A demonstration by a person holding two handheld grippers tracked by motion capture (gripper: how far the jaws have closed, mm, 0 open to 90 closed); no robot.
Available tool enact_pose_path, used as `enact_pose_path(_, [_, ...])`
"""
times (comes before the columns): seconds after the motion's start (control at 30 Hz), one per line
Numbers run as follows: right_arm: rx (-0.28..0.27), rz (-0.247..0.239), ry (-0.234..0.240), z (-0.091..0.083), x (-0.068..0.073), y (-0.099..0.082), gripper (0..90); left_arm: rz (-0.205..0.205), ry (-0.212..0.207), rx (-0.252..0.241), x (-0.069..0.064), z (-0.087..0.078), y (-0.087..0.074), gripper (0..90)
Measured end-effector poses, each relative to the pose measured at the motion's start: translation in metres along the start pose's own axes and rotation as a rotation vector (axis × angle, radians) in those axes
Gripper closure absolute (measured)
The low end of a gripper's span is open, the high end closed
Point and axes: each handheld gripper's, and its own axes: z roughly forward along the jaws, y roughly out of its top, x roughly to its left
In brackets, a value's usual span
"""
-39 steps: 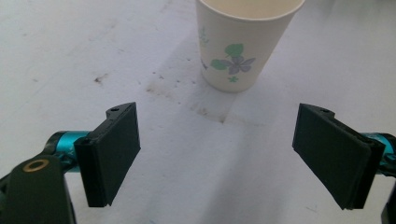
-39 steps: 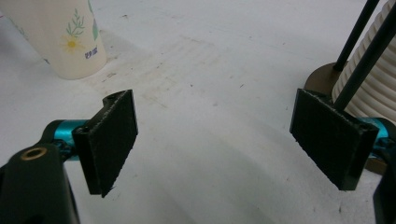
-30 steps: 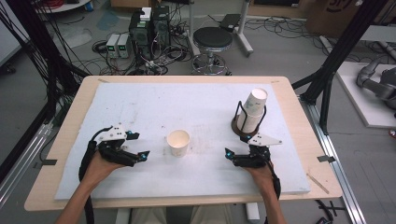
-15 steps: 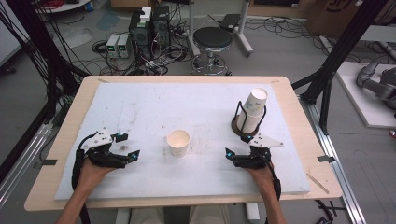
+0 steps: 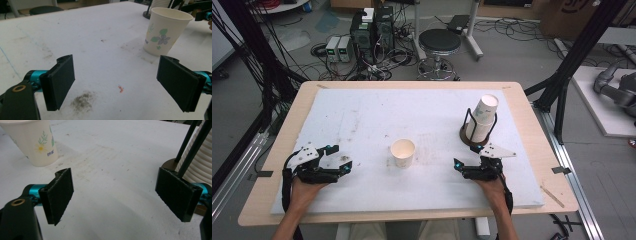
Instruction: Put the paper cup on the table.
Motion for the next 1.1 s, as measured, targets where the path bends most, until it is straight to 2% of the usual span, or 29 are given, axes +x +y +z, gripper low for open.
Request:
enact_pose_path(0.1, [-0.003,0.011,0.0,-0.0001,-0.0002,-0.0001,15.3,0.017,0.014,-0.012,-0.0003,-0.0021,-0.0004,14.8])
enact_pose_path(0.2, [-0.002,0.01,0.001,0.0,-0.0006,-0.0001,15.3,0.011,0.023,-0.008,-0.0007,-0.0018,-0.001,15.1])
enact_pose_path(0.43, [-0.015,0.006,0.0,-0.0014,0.0,-0.0009,15.3,0.032,0.026,-0.012,-0.0021,-0.0023,-0.0014,15.3])
enact_pose_path(0.67, [-0.02,0.004,0.0,-0.0017,-0.0003,-0.0011,15.3,-0.001,0.024,-0.029,0.0003,-0.0036,-0.0022,15.3])
enact_pose_path(1.1, [-0.03,0.005,0.007,-0.0025,-0.0012,-0.0016,15.3,-0.001,0.015,-0.045,0.0013,-0.0054,-0.003,16.8])
